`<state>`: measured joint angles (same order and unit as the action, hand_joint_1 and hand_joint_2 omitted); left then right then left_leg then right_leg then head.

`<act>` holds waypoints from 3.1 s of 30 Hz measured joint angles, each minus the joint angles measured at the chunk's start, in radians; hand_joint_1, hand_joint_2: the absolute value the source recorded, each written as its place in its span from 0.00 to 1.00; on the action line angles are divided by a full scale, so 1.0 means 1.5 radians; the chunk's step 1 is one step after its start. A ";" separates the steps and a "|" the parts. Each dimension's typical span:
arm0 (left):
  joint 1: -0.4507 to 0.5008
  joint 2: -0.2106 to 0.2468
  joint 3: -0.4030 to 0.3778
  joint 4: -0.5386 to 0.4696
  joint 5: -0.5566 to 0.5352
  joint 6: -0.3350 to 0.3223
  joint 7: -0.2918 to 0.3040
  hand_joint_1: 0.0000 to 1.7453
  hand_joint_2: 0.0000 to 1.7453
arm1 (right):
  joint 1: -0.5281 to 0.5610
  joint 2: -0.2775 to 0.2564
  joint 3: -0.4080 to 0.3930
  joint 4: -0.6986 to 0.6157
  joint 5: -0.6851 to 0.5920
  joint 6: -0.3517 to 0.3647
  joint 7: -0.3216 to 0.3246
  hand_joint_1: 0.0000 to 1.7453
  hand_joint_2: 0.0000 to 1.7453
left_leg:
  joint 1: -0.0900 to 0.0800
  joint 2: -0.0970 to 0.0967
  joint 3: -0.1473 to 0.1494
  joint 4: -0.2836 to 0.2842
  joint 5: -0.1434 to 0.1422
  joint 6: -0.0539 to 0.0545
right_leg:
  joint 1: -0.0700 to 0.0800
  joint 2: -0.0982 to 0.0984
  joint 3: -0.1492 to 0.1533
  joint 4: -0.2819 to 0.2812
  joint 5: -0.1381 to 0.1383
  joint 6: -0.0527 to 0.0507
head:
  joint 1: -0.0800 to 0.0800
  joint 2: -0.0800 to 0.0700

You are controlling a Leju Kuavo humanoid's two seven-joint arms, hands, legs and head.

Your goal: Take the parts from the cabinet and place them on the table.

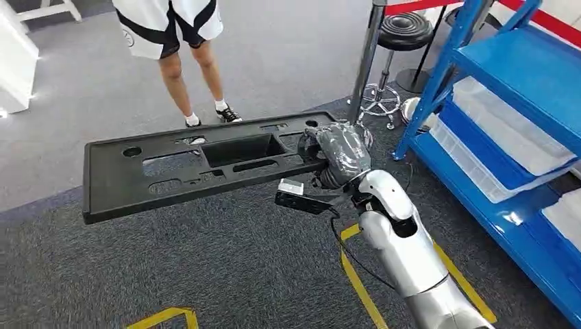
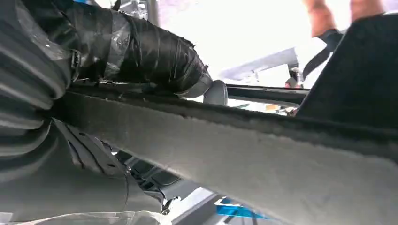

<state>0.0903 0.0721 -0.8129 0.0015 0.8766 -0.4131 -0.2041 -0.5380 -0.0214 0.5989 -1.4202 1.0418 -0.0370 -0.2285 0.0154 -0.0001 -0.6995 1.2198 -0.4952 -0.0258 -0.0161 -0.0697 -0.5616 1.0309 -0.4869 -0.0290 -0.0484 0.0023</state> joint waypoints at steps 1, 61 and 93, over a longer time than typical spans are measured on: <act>0.001 0.001 0.000 0.000 0.000 0.000 0.000 0.00 1.00 | -0.001 0.000 0.000 -0.003 0.000 0.000 0.001 1.00 1.00 | -0.001 0.011 0.041 -0.071 0.027 0.004 | 0.001 -0.007 0.001 0.000 -0.001 0.001 | 0.000 0.000; 0.160 0.364 -0.133 -0.764 0.174 0.622 0.215 0.00 1.00 | -0.049 0.043 0.035 -0.084 -0.017 0.054 0.033 1.00 1.00 | 0.009 -0.003 -0.024 0.014 -0.006 -0.003 | 0.005 0.009 -0.003 -0.005 0.005 -0.002 | 0.001 0.000; 0.097 0.478 -0.375 -1.104 0.361 0.630 0.078 0.00 1.00 | -0.050 -0.013 -0.020 -0.124 -0.003 0.067 0.045 1.00 1.00 | 0.000 0.007 -0.034 -0.065 0.100 0.013 | 0.011 0.001 0.087 -0.016 -0.066 -0.001 | 0.000 0.000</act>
<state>0.2357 0.7897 -1.3752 -1.6545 1.4179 0.5325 -0.0877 -0.6136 -0.0408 0.5688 -1.6056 1.0380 0.0629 -0.1617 0.0153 0.0102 -0.7503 1.1226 -0.3450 -0.0060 -0.0003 -0.0683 -0.4310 1.0070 -0.5859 -0.0302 -0.0481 0.0027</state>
